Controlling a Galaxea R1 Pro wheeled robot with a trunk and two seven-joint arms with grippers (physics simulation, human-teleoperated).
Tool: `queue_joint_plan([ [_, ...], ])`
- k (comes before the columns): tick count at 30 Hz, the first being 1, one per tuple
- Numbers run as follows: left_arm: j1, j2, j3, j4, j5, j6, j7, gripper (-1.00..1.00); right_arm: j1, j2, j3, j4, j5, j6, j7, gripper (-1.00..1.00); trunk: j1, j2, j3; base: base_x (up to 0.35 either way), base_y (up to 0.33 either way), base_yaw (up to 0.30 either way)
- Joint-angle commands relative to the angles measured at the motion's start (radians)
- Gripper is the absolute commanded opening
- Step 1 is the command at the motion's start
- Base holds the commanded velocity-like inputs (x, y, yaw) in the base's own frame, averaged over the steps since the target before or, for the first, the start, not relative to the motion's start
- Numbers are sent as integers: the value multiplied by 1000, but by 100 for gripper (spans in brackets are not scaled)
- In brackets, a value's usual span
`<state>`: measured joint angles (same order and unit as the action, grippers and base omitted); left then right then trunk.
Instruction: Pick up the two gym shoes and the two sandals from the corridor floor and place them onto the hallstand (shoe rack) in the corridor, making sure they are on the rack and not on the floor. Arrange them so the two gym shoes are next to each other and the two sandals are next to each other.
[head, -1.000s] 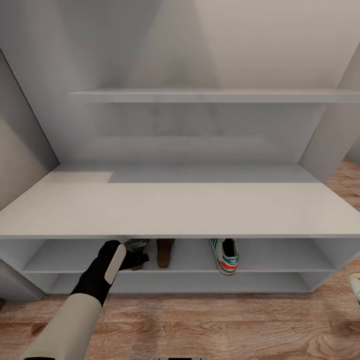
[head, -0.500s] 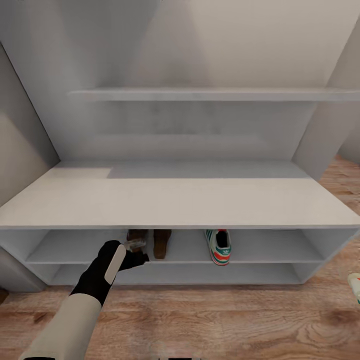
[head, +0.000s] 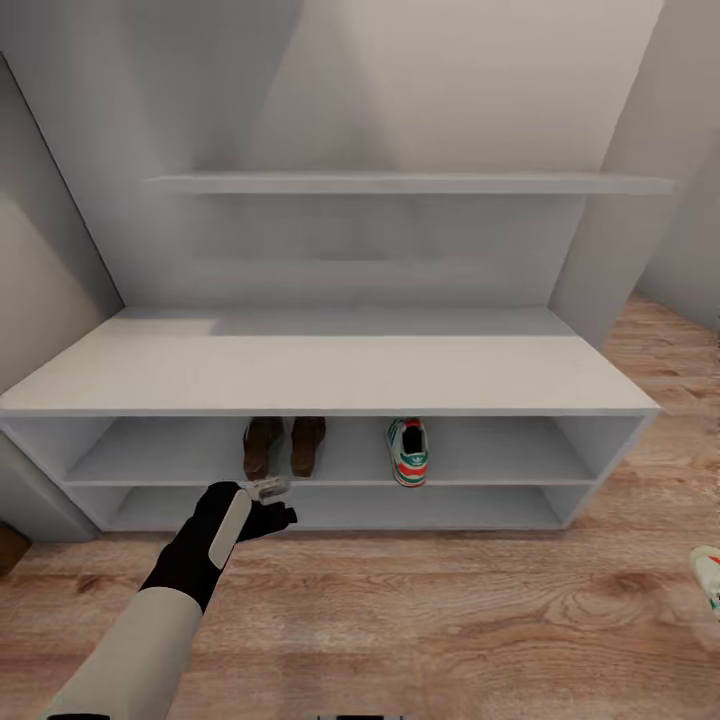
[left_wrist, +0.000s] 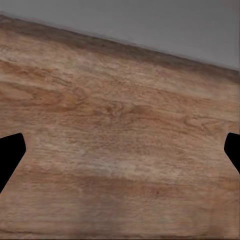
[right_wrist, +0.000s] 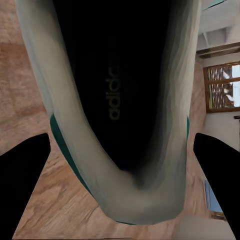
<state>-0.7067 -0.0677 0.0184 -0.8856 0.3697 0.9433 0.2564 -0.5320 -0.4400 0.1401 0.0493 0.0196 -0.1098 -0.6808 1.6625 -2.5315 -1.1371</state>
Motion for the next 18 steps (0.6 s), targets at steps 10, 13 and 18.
queue_joint_plan([
  [10,0,43,2,331,9,-515,-17,100,-2,20,3,4,2,-8,114,-100,-1,0,-1,-139,-27,0],
  [13,0,51,-8,513,3,-831,-134,100,-2,41,3,1,2,-10,121,-100,-1,0,-1,-11,-2,0],
  [18,0,55,-14,599,-31,-979,-315,100,-2,55,4,-11,2,-27,123,-100,-1,0,-1,-4,-1,0],
])
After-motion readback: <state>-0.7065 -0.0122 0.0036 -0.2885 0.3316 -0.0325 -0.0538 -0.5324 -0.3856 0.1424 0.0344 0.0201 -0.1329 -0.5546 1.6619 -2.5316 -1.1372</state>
